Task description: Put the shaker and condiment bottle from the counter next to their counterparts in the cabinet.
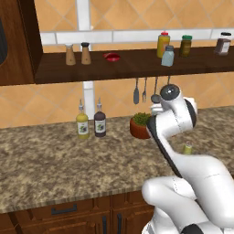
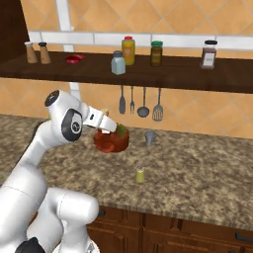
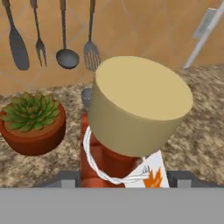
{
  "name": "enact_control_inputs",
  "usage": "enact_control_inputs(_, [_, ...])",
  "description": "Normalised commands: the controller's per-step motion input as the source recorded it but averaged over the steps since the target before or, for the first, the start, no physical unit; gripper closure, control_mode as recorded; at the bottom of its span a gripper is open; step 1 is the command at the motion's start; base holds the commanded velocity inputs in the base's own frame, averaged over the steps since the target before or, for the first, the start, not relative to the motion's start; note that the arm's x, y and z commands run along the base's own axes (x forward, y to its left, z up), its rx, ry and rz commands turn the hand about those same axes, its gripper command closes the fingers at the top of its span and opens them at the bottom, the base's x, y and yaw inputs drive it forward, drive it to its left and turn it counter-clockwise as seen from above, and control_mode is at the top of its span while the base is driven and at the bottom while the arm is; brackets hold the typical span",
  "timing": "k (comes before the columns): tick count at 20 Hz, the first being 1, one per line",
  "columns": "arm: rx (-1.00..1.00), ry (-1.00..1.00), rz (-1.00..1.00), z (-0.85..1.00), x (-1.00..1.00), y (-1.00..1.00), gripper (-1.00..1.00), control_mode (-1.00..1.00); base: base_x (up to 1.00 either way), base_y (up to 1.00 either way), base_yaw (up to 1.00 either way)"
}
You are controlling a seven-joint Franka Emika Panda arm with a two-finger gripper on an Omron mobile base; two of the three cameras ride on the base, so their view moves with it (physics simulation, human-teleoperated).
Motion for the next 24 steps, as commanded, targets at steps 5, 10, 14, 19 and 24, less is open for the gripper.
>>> enact_control_inputs(5, [0.00,0.00,0.36,0.54,-0.19,0.13,1.00,-1.00,0.00,0.00,0.00])
enact_control_inputs(10, [0.00,0.00,0.32,0.53,-0.28,0.16,1.00,-1.00,0.00,0.00,0.00])
enact_control_inputs(14, [0.00,0.00,0.28,0.58,-0.27,0.11,1.00,-1.00,0.00,0.00,0.00])
enact_control_inputs(19, [0.00,-0.04,0.17,0.55,-0.20,0.11,1.00,-1.00,0.00,0.00,0.00])
enact_control_inputs(24, [0.00,-0.08,0.00,0.48,-0.09,0.17,1.00,-1.00,0.00,0.00,0.00])
